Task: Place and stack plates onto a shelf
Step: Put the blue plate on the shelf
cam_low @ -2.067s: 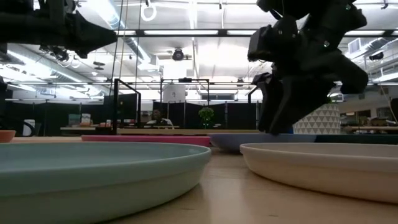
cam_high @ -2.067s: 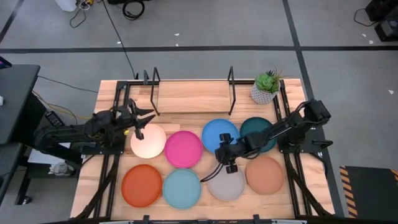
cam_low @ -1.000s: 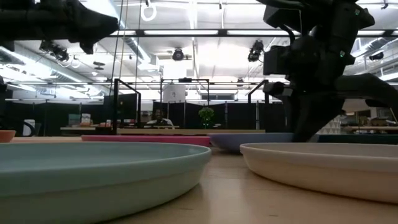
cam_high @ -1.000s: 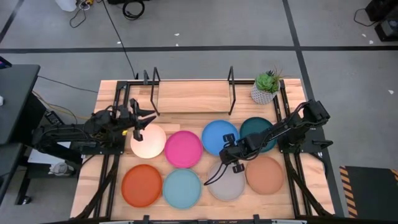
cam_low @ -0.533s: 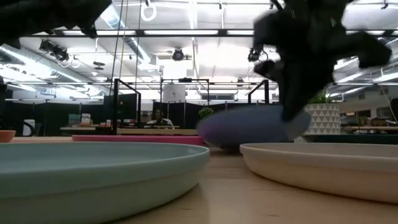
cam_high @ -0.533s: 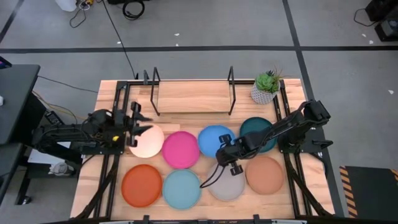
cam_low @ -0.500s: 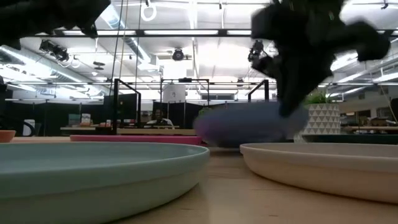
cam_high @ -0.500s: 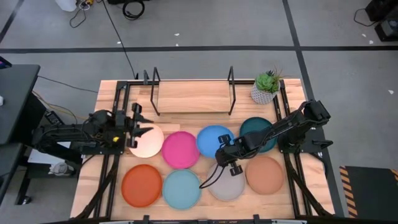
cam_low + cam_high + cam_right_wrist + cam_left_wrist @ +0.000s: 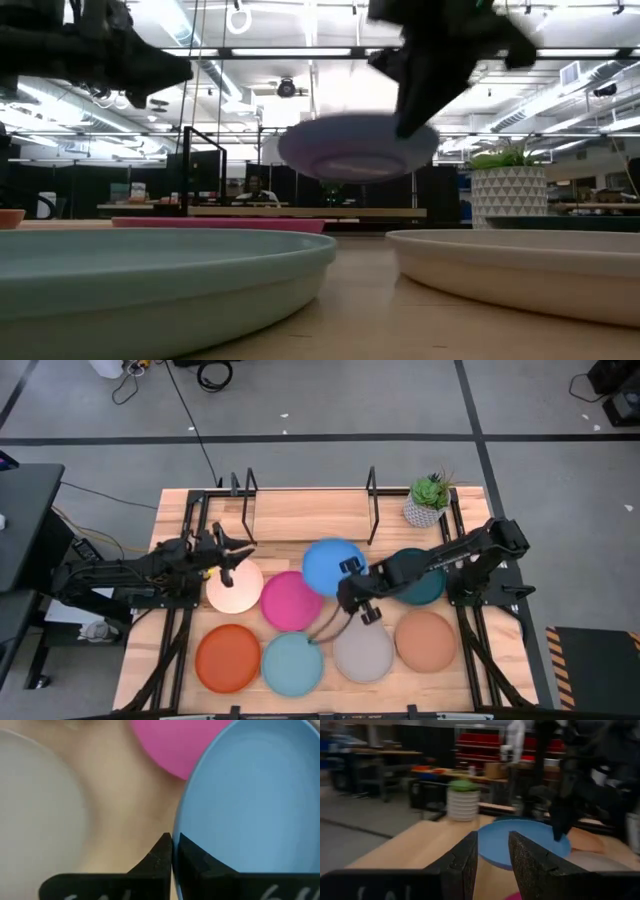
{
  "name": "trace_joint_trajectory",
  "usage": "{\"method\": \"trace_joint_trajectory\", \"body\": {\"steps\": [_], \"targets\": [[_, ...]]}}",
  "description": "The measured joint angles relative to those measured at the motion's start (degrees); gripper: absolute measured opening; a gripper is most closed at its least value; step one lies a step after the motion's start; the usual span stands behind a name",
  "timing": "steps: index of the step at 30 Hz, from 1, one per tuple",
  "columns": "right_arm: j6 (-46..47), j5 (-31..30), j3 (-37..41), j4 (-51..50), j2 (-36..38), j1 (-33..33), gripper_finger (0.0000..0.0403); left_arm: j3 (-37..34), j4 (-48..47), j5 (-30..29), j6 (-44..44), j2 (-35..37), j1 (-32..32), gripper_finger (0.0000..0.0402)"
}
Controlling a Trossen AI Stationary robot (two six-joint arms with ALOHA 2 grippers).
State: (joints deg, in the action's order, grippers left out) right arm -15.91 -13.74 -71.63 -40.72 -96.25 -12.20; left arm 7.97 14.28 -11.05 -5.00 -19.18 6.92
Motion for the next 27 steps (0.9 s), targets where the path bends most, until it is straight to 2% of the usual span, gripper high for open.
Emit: {"method": "trace_joint_trajectory", "body": {"steps": [3,8,14,17,21,27], "targets": [[-3.99,-1.42,2.05,2.69,0.0,3.99,0.0019,0.0,-0.87,-1.29,-1.02,-0.07,-0.01,0.0117],[-8.34,3.34,4.05,8.33,0.0,10.66,0.0019,0.0,-2.3,-1.38,-5.35,-0.83,-0.02,0.0117],[-9.7,3.48,4.72,12.8,-0.18,19.62,0.002,0.0,-3.64,-1.37,-7.62,-2.6,-0.02,0.0117],[-11.18,5.88,4.75,13.56,-0.2,23.18,0.002,0.0,-3.65,-1.37,-7.62,-2.95,-0.02,0.0117],[-12.73,9.75,6.45,16.88,-0.2,26.66,0.002,0.0,-3.9,-1.37,-7.24,-2.95,-0.04,0.0117],[-14.74,7.05,9.55,21.1,-0.24,29.1,0.0021,0.0,-3.89,-1.37,-4.85,-2.95,-0.04,0.0117]]}}
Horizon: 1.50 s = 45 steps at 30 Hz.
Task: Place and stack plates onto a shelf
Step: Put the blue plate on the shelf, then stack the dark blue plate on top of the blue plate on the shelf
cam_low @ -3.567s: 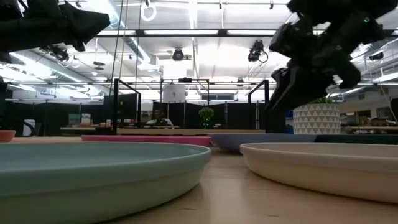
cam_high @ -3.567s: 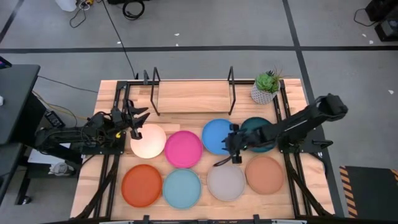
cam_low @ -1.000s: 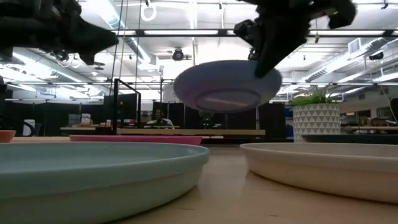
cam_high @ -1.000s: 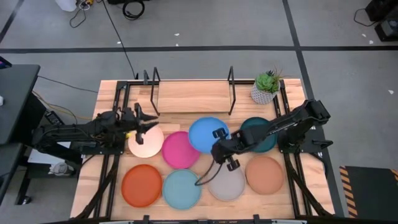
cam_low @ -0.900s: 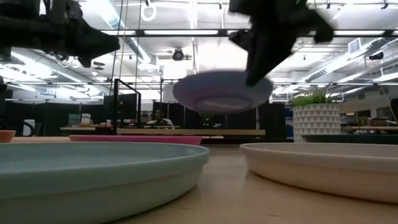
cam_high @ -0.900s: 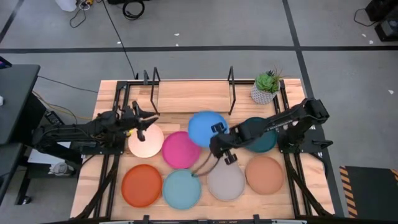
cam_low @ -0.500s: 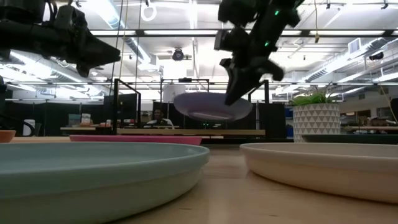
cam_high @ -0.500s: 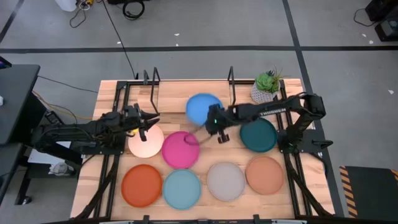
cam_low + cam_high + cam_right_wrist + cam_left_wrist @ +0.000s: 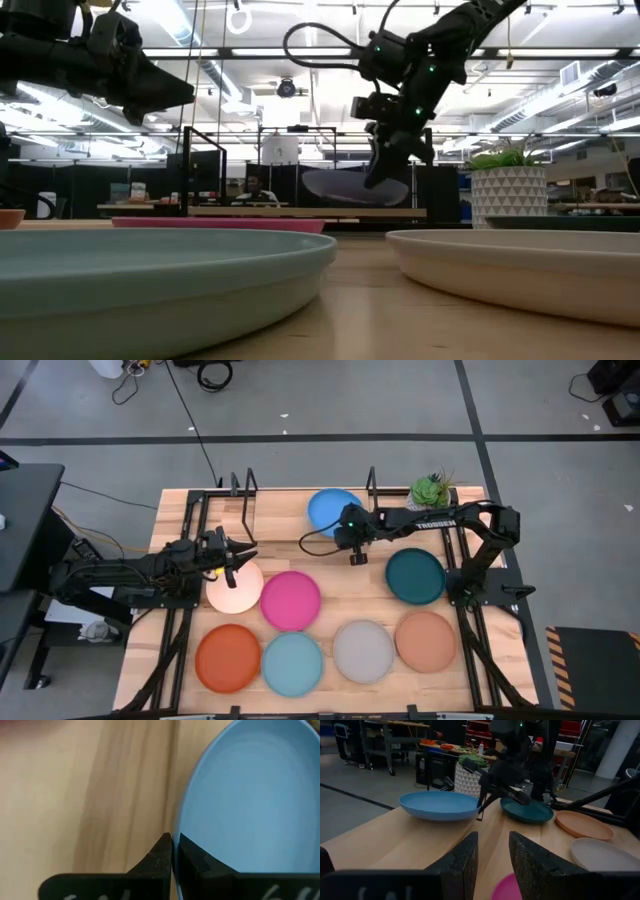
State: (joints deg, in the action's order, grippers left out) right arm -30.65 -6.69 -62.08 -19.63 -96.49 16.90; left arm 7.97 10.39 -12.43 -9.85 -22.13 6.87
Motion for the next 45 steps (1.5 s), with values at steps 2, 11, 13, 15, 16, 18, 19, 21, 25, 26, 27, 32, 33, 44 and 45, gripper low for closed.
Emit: {"method": "trace_joint_trajectory", "body": {"steps": [2,11,13,15,16,18,19,21,25,26,27,32,33,44,45], "targets": [[-0.01,-0.05,0.01,-0.02,0.0,0.18,0.0026,0.0,0.0,0.0,0.0,0.0,0.0,0.0117],[-1.07,-3.79,0.04,0.34,0.0,0.2,0.0076,0.0,0.02,0.0,0.07,0.0,0.0,0.0117],[-1.07,-3.99,0.04,0.35,0.0,0.04,0.008,0.0,0.02,0.0,0.09,0.0,0.0,0.0117],[-1.07,-4.01,0.04,0.28,0.0,0.0,0.0081,0.0,0.02,0.0,0.26,0.0,0.0,0.0117],[-1.07,-4.01,0.04,0.11,0.0,-0.07,0.0081,0.0,0.02,0.0,0.77,0.0,0.0,0.0117],[-0.84,-4.08,-0.65,-2.13,0.41,-0.48,0.0081,0.0,0.0,0.01,2.27,0.0,0.0,0.0117],[-0.59,-4.21,-1.11,-2.73,0.9,-0.82,0.0081,0.0,0.01,0.0,2.9,0.0,0.0,0.0117],[0.02,-4.27,-1.74,-2.11,2.22,-1.91,0.0081,0.0,0.0,0.0,3.47,0.0,0.0,0.0117],[0.74,-2.25,-1.75,-2.83,3.02,-4.97,0.008,0.0,0.01,0.0,3.52,0.0,0.0,0.0117],[0.99,-0.81,-1.73,-3.71,2.99,-5.92,0.008,0.0,0.02,0.0,3.5,0.0,0.0,0.0117],[1.41,0.28,-1.73,-4.95,2.99,-7.05,0.008,0.0,0.0,0.0,3.39,0.0,0.0,0.0117],[13.62,-0.81,-1.68,-17.35,3.54,-13.11,0.0081,0.0,-2.02,0.19,-0.06,0.0,0.0,0.0117],[17.18,-0.76,-1.7,-20.37,3.74,-14.14,0.0083,0.0,-2.79,0.2,-0.33,0.0,0.0,0.0117],[48.0,0.45,-1.53,-41.43,2.89,-18.04,0.02,0.0,-3.54,0.2,-1.05,0.02,0.0,0.0117],[49.41,0.68,-0.93,-40.71,2.92,-18.12,0.021,0.0,-3.58,0.2,-1.02,0.02,0.0,0.0117]]}}
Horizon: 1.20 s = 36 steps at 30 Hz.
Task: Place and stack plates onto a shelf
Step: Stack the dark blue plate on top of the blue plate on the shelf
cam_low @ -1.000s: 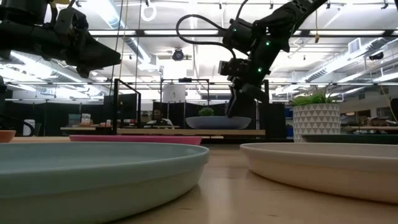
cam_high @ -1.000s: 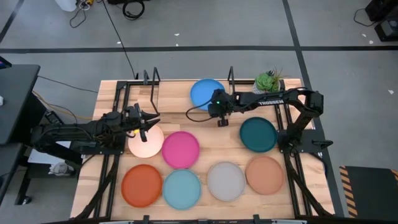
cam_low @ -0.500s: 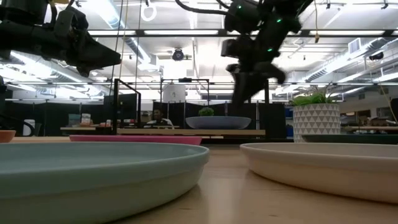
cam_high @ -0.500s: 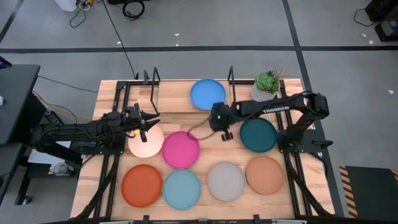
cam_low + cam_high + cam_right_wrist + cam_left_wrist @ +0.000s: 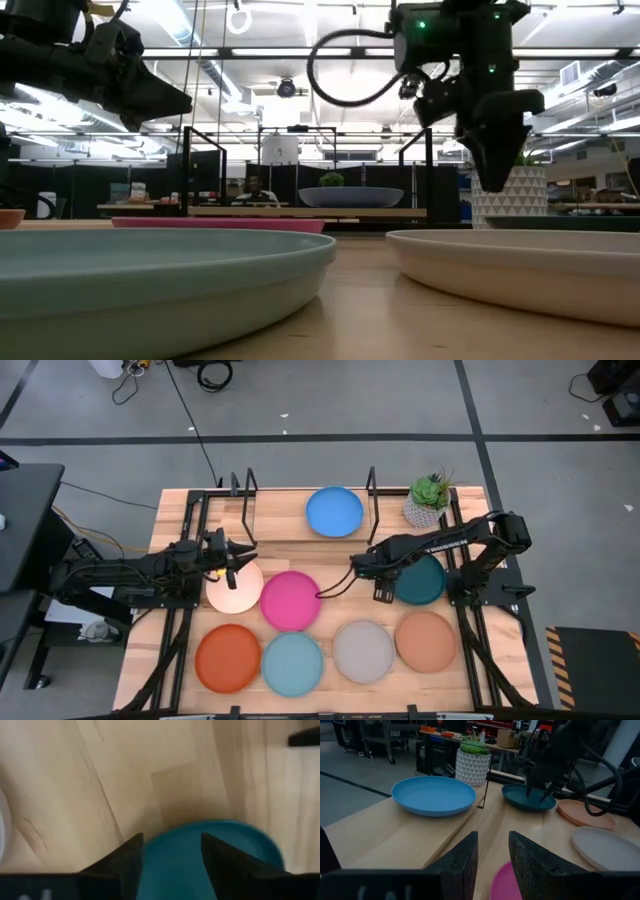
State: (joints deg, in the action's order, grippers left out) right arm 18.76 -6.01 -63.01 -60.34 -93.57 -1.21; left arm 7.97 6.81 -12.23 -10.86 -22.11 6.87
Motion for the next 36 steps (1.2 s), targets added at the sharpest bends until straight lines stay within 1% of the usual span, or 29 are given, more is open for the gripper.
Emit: {"method": "trace_joint_trajectory", "body": {"steps": [3,6,10,15,20,22,25,26,29,32,34,36], "targets": [[3.43,1.28,2.62,2.25,-0.01,-0.13,0.0228,0.0,-0.29,0.0,0.14,-0.02,0.0,0.0117],[5.76,3.06,5.74,4.06,-0.03,-0.22,0.0231,0.0,-0.29,0.0,1.46,0.0,0.0,0.0117],[8.59,4.05,8.47,5.23,-0.03,-0.31,0.0221,0.0,0.66,-0.78,4.49,-0.01,0.02,0.0117],[8.37,4.12,11.7,7.59,-0.03,-0.29,0.0197,0.0,1.88,-1.14,6.03,0.0,0.02,0.0117],[5.85,5.54,13.32,9.15,-0.03,-0.28,0.0167,-0.01,2.95,-1.06,7.18,-0.02,0.02,0.0117],[4.88,6.44,13.08,9.06,-0.03,-0.28,0.0152,-0.02,6.3,0.45,9.96,-0.02,0.02,0.0117],[2.23,7.99,11.95,9.34,-0.03,-0.28,0.0126,-0.02,12.28,3.11,11.14,0.04,0.0,0.0117],[1.52,7.86,11.59,9.37,-0.03,-0.28,0.0116,0.0,12.92,3.8,11.14,0.13,-0.02,0.0117],[1.55,3.46,11.35,10.4,-0.03,-0.54,0.0079,0.0,11.67,4.58,11.65,0.04,-0.02,0.0117],[0.47,-0.15,11.35,10.33,-0.03,-1.14,0.0036,-0.01,10.73,4.51,14.23,-1.66,0.07,0.0117],[-1.52,-0.09,11.31,9.66,0.09,-1.49,0.0015,-0.02,11.63,4.2,15.63,-2.83,0.09,0.0117],[-2.7,2.01,11.27,9.26,0.25,-1.57,0.0014,-0.02,14.35,3.98,15.86,-4.0,0.07,0.0117]]}}
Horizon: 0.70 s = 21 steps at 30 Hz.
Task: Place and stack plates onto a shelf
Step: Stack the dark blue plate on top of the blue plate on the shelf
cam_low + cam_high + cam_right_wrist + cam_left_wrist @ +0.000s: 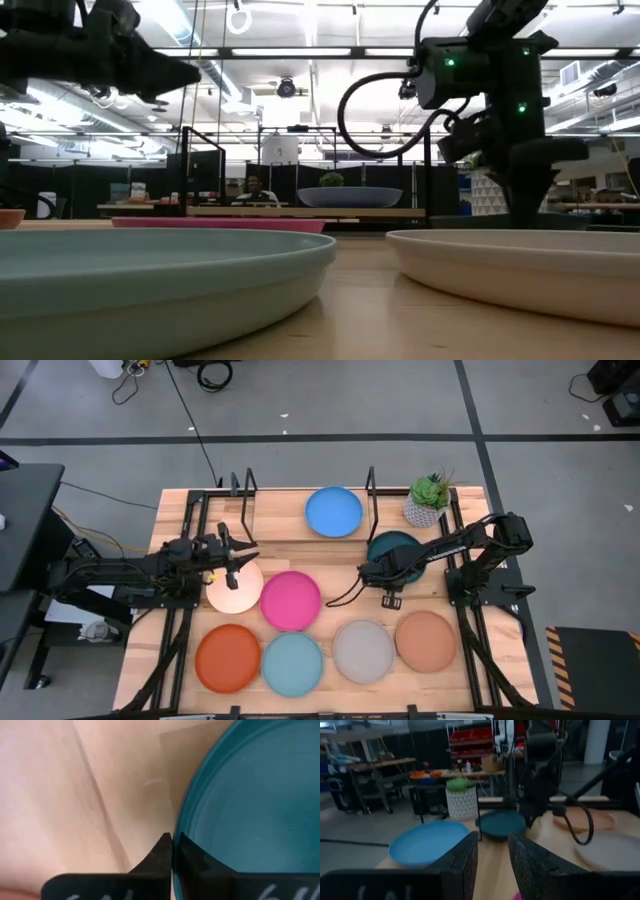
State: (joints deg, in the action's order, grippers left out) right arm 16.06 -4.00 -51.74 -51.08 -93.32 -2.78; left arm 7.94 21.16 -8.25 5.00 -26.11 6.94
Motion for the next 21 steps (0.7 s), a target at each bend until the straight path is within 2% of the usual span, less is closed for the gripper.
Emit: {"method": "trace_joint_trajectory", "body": {"steps": [5,12,21], "targets": [[-4.3,5.0,-0.07,-0.85,0.18,-2.22,0.0029,0.0,2.59,-0.02,-0.12,-1.42,0.0,0.0117],[-5.36,6.74,-5.64,-6.45,0.16,-6.48,0.002,0.0,2.55,-0.03,-1.38,-1.66,0.0,0.0117],[-14.36,-0.32,-16.33,-6.36,0.09,-10.01,0.0019,0.0,2.12,-0.03,-4.56,-1.66,-0.02,0.0117]]}}
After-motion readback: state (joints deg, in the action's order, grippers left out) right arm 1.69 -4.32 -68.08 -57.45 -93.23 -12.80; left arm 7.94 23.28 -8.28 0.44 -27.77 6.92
